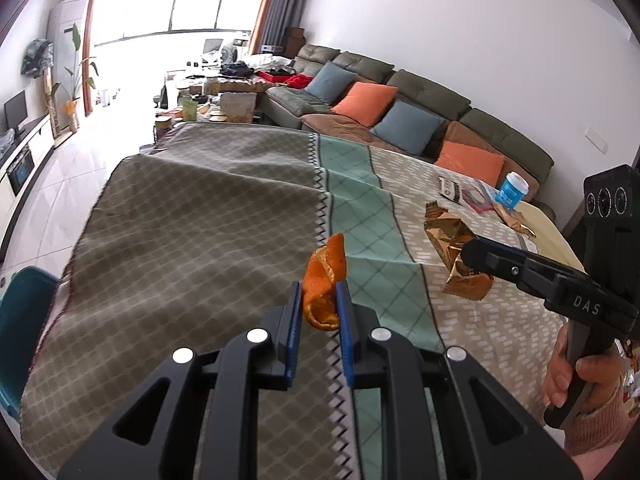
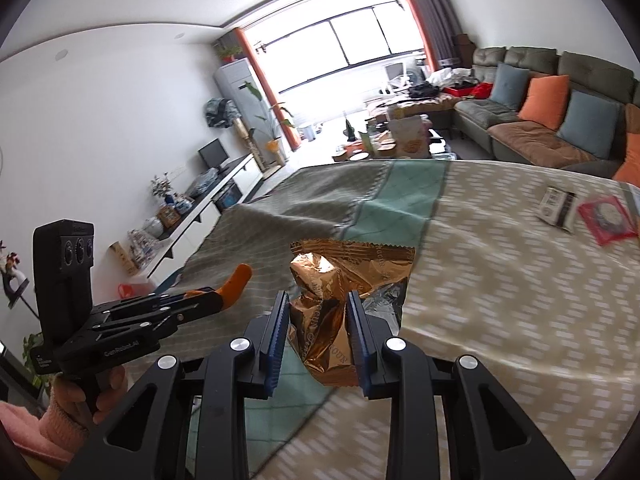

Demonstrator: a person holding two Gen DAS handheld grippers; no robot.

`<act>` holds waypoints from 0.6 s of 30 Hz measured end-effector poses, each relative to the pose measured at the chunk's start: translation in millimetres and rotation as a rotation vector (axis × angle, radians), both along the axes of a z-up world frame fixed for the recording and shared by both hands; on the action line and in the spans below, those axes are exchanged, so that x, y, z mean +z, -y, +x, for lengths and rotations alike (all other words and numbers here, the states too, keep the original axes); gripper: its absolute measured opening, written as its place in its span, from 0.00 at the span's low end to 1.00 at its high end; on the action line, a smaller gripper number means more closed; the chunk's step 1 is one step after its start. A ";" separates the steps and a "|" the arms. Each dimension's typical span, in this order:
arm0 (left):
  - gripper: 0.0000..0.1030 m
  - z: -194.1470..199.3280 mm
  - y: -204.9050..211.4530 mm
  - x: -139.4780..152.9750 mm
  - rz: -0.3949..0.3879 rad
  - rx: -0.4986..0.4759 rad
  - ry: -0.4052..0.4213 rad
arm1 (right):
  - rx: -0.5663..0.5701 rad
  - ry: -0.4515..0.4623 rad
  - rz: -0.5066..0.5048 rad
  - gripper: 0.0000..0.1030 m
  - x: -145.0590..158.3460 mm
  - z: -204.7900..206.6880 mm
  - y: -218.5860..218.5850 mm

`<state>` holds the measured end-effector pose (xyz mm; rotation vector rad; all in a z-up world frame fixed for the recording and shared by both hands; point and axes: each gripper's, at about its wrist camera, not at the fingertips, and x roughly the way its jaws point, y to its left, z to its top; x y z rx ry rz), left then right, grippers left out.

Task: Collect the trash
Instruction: 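Carry the orange peel and foil wrapper over the teal bin with both grippers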

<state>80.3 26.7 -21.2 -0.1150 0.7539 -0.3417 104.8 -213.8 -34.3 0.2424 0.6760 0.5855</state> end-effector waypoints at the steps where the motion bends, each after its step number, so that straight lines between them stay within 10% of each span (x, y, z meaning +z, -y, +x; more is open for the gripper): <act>1: 0.17 -1.8 -4.2 0.4 -0.001 0.008 0.001 | 0.010 0.001 0.000 0.29 0.4 0.1 -4.8; 18: 0.17 -20.7 -51.3 -0.3 -0.009 0.104 0.006 | 0.108 0.003 0.000 0.29 3.6 -3.4 -42.6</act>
